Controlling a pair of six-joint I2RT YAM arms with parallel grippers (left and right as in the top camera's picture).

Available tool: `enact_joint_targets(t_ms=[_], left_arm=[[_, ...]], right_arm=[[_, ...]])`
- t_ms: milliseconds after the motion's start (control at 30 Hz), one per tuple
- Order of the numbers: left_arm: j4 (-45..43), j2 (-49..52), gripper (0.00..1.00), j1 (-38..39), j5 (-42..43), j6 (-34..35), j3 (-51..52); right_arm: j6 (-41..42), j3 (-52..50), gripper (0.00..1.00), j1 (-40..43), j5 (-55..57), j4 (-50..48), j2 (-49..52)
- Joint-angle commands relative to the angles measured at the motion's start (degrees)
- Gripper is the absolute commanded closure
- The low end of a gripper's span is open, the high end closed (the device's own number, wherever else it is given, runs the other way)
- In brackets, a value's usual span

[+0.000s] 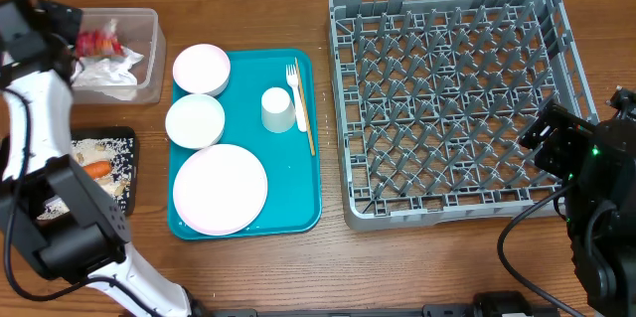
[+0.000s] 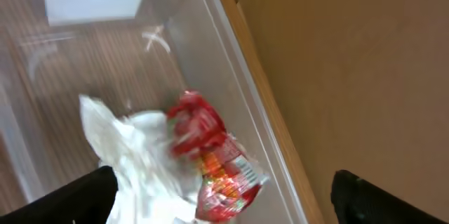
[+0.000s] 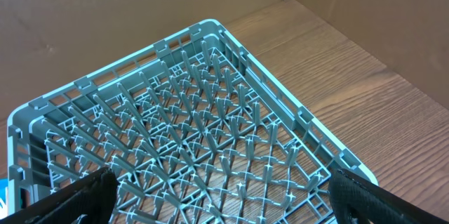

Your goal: Sort waste into correct bins and load items into the dishwasher rack

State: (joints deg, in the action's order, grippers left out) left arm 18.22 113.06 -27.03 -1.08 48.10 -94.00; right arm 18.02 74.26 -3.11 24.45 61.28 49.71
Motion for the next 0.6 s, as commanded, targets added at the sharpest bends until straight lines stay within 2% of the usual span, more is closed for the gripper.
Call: enact_joint_targets(t_ms=[0, 233, 367, 467, 567], left_arm=[[2.40, -2.25, 0.00, -1.36, 8.33, -5.51, -3.80], [8.76, -7.06, 0.00, -1.03, 21.00, -5.57, -9.27], [12.11, -11.30, 0.00, 0.22, 31.52, -8.02, -9.27], [17.84, -13.70, 0.00, 1.97, 37.18, -9.51, -9.27], [25.92, -14.34, 0.00, 5.25, 37.59, -10.16, -9.27]], right_arm=[[0.39, 1.55, 0.00, -0.24, 0.81, -0.22, -0.44], [0.39, 1.55, 0.00, -0.24, 0.81, -0.22, -0.46], [0.39, 1.55, 0.00, -0.24, 0.81, -0.24, -0.44], [0.39, 1.55, 0.00, -0.24, 0.79, -0.24, -0.44], [0.39, 1.55, 0.00, -0.24, 0.81, -0.24, -0.46]])
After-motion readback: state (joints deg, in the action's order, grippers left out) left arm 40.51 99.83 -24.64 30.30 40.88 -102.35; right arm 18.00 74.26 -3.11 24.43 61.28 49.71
